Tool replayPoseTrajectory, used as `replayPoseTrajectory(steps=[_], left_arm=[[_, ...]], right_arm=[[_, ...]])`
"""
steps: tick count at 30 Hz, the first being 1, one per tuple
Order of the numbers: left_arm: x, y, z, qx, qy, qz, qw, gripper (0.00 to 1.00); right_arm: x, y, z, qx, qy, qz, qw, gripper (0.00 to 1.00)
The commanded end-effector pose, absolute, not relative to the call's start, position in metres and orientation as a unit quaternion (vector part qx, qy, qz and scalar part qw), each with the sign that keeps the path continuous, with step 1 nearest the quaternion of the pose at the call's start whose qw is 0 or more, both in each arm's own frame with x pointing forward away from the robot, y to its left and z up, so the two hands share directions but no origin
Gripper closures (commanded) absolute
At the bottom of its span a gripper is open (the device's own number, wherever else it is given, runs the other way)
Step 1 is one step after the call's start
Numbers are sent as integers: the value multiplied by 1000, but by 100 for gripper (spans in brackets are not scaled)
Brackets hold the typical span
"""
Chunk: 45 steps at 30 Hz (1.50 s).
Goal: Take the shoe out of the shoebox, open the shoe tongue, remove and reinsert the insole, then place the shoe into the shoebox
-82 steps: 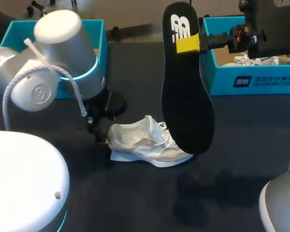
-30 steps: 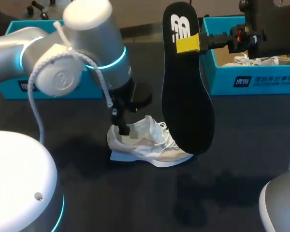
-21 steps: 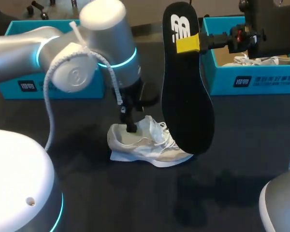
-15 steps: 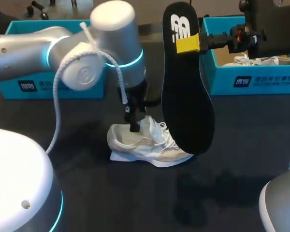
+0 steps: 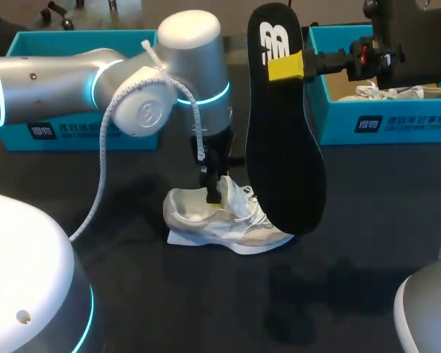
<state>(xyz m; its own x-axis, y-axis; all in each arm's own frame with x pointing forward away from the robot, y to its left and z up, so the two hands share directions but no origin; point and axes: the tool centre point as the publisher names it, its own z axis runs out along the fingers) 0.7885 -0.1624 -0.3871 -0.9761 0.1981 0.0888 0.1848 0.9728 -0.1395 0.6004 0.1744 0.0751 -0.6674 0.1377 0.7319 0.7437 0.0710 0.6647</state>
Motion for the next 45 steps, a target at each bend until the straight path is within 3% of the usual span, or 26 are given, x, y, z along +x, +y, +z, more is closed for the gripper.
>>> replayPoseTrajectory(steps=[1,3,8,10,11,25,29,45], left_arm=[[788,-163,-390,-98,-991,68,57,34],[788,-162,-390,-97,-991,71,60,54],[785,-160,-390,-98,-990,76,65,72],[783,-159,-391,-98,-990,78,67,98],[783,-159,-391,-98,-990,79,68,100],[780,-153,-361,-200,-971,88,95,100],[781,-153,-351,-270,-952,79,121,100],[794,-160,-320,-538,-836,44,100,100]], right_arm=[[602,178,75,-322,-687,-600,252,100],[602,178,75,-322,-687,-600,252,100],[602,178,75,-322,-687,-600,252,100],[602,178,75,-322,-687,-600,252,100],[602,178,75,-322,-687,-600,252,100],[602,178,75,-322,-687,-600,252,100],[602,178,75,-322,-687,-600,252,100],[602,178,75,-322,-687,-600,252,100]])
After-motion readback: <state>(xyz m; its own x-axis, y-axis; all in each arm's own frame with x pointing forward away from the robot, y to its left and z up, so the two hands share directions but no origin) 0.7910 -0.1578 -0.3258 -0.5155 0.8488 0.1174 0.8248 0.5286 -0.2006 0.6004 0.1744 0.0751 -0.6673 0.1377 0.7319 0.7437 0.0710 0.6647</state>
